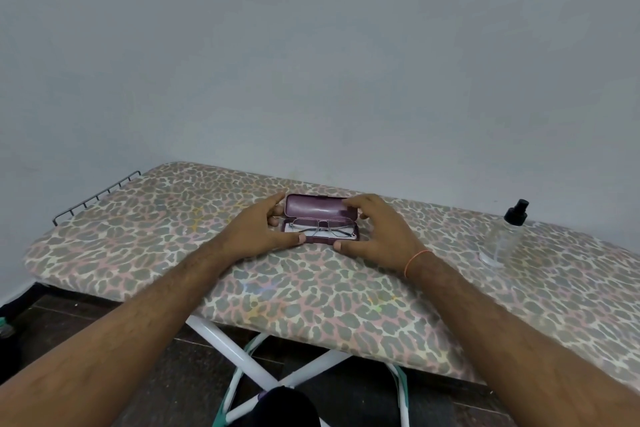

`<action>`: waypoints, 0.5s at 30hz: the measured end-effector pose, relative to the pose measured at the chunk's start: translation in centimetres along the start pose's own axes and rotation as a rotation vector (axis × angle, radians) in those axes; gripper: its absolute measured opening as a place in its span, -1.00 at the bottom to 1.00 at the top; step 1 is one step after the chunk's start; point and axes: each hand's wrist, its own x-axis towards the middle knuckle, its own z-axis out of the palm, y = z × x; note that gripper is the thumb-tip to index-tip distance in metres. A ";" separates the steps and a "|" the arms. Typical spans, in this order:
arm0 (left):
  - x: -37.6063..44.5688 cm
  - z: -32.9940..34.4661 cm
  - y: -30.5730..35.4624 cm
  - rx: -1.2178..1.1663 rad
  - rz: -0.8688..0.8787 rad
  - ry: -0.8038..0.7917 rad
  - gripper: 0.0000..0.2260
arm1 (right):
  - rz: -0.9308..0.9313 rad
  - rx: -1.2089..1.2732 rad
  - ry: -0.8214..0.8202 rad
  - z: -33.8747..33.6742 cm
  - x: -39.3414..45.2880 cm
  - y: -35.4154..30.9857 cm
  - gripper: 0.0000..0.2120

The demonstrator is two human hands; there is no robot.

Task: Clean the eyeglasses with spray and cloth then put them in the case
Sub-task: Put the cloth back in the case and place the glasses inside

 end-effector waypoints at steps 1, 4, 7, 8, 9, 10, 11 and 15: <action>-0.1 0.1 -0.1 0.030 0.001 0.013 0.06 | 0.016 0.031 0.031 0.2 -0.1 0.2 -0.12; -0.1 0.2 -0.5 0.100 0.024 0.059 0.11 | 0.085 0.097 0.052 1.3 -0.2 1.5 0.14; -0.3 0.4 -0.6 0.103 0.089 0.093 -0.03 | 0.133 0.123 0.028 1.7 -0.1 2.3 0.24; -0.3 0.5 -0.5 0.104 0.113 0.105 -0.09 | 0.129 0.131 0.019 1.7 -0.1 2.3 0.23; -0.4 0.6 -0.4 0.109 0.126 0.117 -0.14 | 0.114 0.127 0.014 1.7 -0.1 2.2 0.20; -0.5 0.6 -0.3 0.113 0.133 0.132 -0.18 | 0.093 0.107 0.017 1.7 -0.1 2.0 0.16; -0.7 0.7 -0.3 0.118 0.135 0.144 -0.22 | 0.066 0.074 0.028 1.7 -0.2 1.8 0.11; -1.0 1.0 -0.4 0.201 0.217 0.185 -0.43 | -0.045 -0.076 0.065 1.9 -0.4 1.4 -0.16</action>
